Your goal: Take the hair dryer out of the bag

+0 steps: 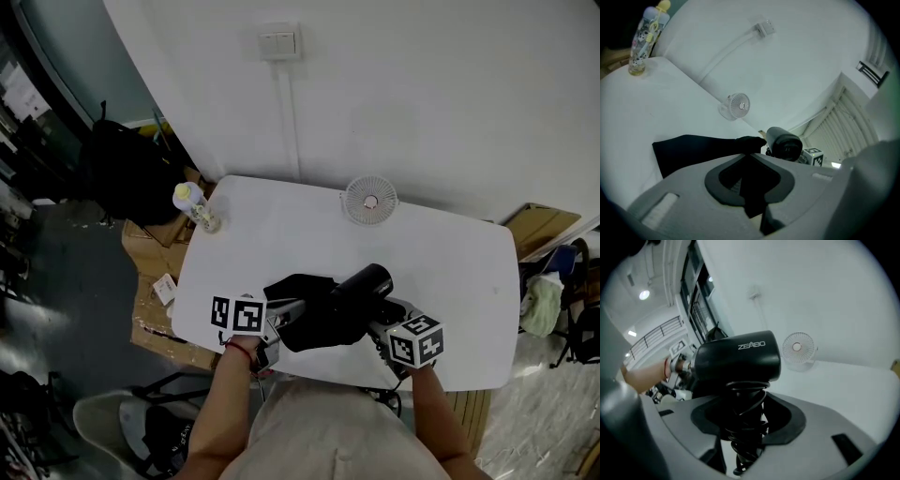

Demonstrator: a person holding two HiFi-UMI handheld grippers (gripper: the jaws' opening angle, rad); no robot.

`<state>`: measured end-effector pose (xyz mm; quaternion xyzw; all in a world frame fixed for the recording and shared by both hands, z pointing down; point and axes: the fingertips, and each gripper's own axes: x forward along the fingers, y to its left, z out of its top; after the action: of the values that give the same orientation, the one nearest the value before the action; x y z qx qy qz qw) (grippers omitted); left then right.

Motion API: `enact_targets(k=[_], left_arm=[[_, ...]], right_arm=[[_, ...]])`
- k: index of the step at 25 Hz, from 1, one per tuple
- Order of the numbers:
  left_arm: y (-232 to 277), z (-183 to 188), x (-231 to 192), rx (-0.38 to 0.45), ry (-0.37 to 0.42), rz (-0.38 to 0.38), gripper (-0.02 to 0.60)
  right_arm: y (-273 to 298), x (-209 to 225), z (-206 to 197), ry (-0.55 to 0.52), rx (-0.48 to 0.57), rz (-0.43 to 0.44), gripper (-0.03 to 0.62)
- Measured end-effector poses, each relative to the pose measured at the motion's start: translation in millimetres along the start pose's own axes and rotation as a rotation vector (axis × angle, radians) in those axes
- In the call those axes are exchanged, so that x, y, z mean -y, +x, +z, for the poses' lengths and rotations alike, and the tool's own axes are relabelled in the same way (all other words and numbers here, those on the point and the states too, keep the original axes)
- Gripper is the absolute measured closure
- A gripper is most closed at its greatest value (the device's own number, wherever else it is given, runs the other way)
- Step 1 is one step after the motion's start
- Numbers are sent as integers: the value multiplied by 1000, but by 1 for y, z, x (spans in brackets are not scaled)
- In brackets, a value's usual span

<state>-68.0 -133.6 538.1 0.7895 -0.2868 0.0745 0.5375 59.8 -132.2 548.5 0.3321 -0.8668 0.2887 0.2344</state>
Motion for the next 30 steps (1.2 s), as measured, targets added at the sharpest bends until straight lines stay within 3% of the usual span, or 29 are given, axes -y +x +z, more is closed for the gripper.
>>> enact_targets(k=[3,16,30], left_arm=[[-3,-3,2,40,-24,-31,545],[-10,4,7,70,56,37,545],[-9,1,-3,80,82,87,545]], right_arm=[[-9,13,11,111,57,11,381],[-15,34,16,254,104,-46,381],[2,102,-30,350,2,-235,379]])
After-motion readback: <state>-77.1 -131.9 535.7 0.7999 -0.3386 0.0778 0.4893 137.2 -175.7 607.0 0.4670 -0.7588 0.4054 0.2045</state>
